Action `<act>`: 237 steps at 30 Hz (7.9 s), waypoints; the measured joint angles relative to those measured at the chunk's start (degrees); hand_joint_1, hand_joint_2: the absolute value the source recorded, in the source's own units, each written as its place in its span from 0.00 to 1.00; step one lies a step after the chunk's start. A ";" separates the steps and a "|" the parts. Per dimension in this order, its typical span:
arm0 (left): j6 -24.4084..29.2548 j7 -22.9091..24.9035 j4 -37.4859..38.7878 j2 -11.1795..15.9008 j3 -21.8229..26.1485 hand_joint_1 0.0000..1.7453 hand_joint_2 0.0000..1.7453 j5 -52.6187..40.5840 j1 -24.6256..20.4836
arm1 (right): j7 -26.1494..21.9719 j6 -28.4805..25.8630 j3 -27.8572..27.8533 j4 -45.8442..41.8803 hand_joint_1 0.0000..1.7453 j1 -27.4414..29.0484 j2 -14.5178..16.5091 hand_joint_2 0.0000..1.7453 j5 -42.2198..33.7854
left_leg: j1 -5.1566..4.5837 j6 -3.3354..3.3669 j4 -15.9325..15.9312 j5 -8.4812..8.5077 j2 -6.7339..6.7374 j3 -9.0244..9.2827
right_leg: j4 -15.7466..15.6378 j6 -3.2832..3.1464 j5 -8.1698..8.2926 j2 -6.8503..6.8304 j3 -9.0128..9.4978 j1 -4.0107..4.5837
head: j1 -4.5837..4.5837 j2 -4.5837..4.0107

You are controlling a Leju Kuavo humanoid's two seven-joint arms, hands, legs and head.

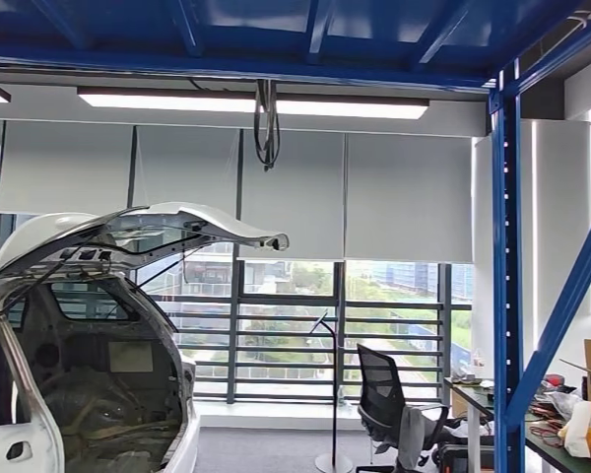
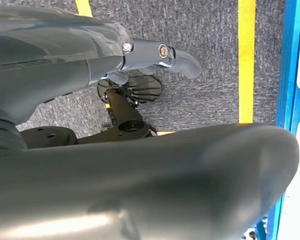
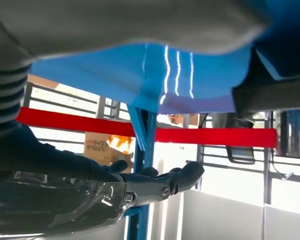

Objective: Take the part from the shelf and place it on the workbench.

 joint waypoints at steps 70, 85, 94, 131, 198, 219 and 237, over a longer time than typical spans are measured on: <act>0.57 2.59 0.00 -2.49 -2.49 0.00 0.00 -2.56 -4.47 | 10.29 -2.87 16.52 26.73 0.00 -20.59 0.86 1.00 4.51 | -0.01 -0.01 0.01 0.01 -0.07 -0.05 | 0.01 0.00 0.00 -0.07 -0.03 -0.02 | 0.00 0.00; 1.01 3.00 0.00 -2.74 -3.57 0.00 0.00 -4.12 -5.46 | 5.12 -5.69 17.11 32.41 0.00 -23.85 2.83 1.00 4.55 | 0.00 -0.01 0.01 0.02 -0.06 0.09 | 0.03 -0.01 0.01 -0.01 0.12 -0.01 | 0.00 0.00; 1.36 3.36 0.00 -3.22 -4.43 0.00 0.00 -4.54 -5.79 | 1.78 -5.02 16.85 32.74 0.00 -24.20 6.85 1.00 4.54 | 0.00 -0.01 0.01 0.02 -0.06 0.05 | 0.03 -0.01 0.00 -0.04 0.08 -0.01 | 0.00 0.00; 3.05 2.47 0.00 -3.03 -4.34 0.00 0.00 -3.64 -5.42 | -2.19 -5.75 7.06 33.89 1.00 -24.23 7.05 1.00 2.83 | -0.01 -0.01 0.01 0.02 -0.10 -0.02 | 0.02 -0.01 0.00 -0.11 0.01 -0.02 | 0.00 0.00; 8.83 -6.81 0.00 1.44 -1.16 0.00 0.00 2.22 -3.44 | -21.23 17.92 21.24 -31.70 1.00 -11.88 9.15 1.00 -83.60 | 0.01 -0.01 0.01 0.01 -0.12 -0.32 | 0.06 -0.03 -0.04 -0.13 -0.25 -0.01 | 0.00 0.00; 7.81 -3.06 0.00 3.83 1.15 0.00 0.00 5.22 -0.75 | -24.18 13.52 21.52 -34.65 1.00 -10.88 6.58 1.00 -80.15 | -0.43 0.75 -0.88 -0.35 -0.37 0.98 | 11.15 -0.48 -0.21 -0.16 -9.05 -0.28 | 0.00 0.00; 4.75 3.50 0.14 7.75 3.96 0.00 0.00 5.74 3.32 | -24.09 13.08 21.39 -34.65 1.00 -10.11 6.51 1.00 -79.59 | 0.83 -2.49 0.97 1.16 -0.26 -2.31 | 2.24 -2.22 2.27 0.09 -4.82 0.79 | 0.01 0.01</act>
